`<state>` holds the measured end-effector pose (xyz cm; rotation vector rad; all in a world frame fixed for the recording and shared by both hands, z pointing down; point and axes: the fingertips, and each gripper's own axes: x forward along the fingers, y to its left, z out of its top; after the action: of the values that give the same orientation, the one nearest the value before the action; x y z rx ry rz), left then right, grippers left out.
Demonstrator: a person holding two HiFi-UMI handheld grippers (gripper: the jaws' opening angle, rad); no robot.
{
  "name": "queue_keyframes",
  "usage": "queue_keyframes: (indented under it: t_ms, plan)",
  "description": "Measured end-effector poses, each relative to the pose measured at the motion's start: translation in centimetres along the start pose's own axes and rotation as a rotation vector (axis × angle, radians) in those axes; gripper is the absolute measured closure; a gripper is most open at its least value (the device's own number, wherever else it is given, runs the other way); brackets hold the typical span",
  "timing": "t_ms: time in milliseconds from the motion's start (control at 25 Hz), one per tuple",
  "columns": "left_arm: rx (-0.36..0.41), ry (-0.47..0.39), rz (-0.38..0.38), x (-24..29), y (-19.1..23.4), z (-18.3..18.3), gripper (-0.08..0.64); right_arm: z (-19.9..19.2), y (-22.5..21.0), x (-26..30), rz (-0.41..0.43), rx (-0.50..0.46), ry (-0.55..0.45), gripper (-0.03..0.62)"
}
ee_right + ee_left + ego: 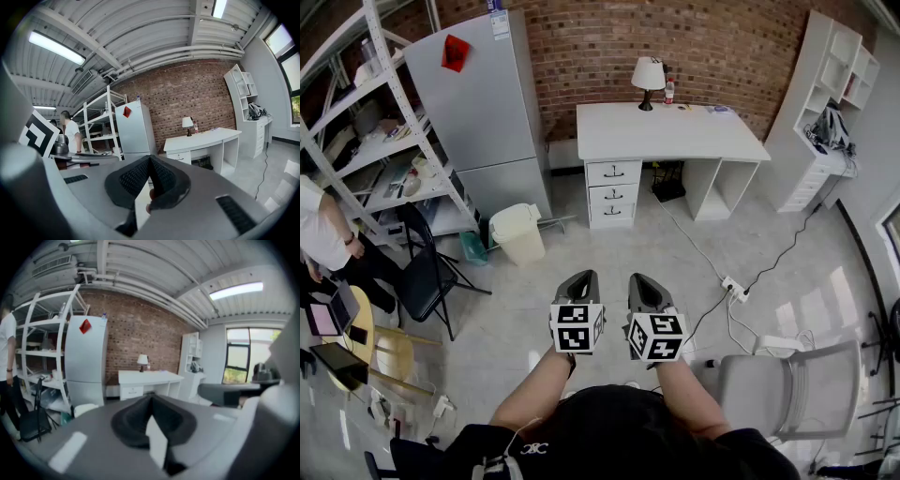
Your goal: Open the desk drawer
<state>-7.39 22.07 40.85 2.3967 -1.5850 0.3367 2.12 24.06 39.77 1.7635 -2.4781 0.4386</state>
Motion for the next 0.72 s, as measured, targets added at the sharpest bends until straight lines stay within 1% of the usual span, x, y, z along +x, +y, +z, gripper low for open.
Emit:
queue_keyframes:
  t_ms: [160, 320, 440, 560, 720]
  plan:
    - [0.010, -0.015, 0.000, 0.4, -0.4, 0.1, 0.561, -0.3, -0.4, 0.0, 0.001, 0.011, 0.007, 0.597]
    - [0.020, -0.018, -0.003, 0.9, -1.3, 0.0, 0.561, -0.4, -0.8, -0.2, 0.001, -0.001, 0.007, 0.597]
    - [0.059, -0.037, 0.020, 1.4, -1.9, 0.2, 0.561, -0.4, -1.6, -0.4, 0.007, 0.014, 0.006, 0.597]
    - [0.104, -0.057, 0.019, 1.9, -3.2, 0.1, 0.561, -0.5, -2.8, -0.7, 0.012, 0.036, 0.001, 0.597]
    - [0.101, -0.047, 0.032, 3.0, -4.3, 0.1, 0.561, 0.0, -4.2, -0.7, 0.022, 0.014, 0.000, 0.597]
